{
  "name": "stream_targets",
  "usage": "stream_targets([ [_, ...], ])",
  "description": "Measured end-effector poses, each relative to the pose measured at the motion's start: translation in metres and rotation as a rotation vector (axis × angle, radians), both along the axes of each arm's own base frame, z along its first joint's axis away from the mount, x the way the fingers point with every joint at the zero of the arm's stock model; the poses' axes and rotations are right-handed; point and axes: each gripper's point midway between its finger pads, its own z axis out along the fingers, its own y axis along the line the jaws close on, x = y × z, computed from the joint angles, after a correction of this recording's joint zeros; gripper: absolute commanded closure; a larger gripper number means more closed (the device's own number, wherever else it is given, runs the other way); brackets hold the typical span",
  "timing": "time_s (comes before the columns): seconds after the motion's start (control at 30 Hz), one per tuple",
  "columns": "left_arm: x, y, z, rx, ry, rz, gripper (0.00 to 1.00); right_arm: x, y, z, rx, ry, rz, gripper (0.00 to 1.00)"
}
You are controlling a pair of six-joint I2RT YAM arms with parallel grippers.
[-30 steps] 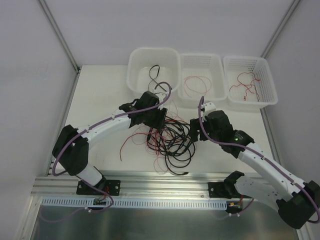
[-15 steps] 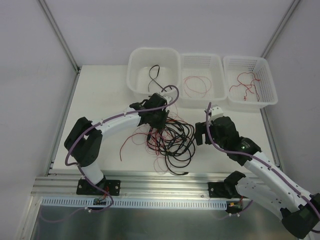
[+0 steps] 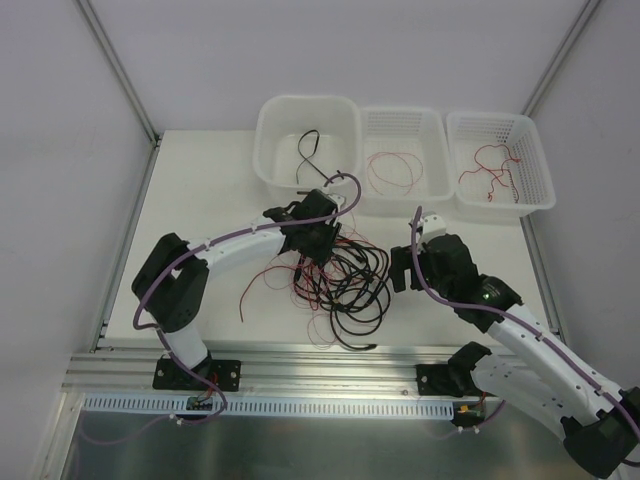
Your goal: Untangle the cables
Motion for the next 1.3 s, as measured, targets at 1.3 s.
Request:
stream_targets([
  [1.3, 0.014, 0.013, -0.012, 0.168, -0.096, 0.048, 0.67, -0.003, 0.0, -0.002, -0.001, 0.008, 0.006, 0.13],
])
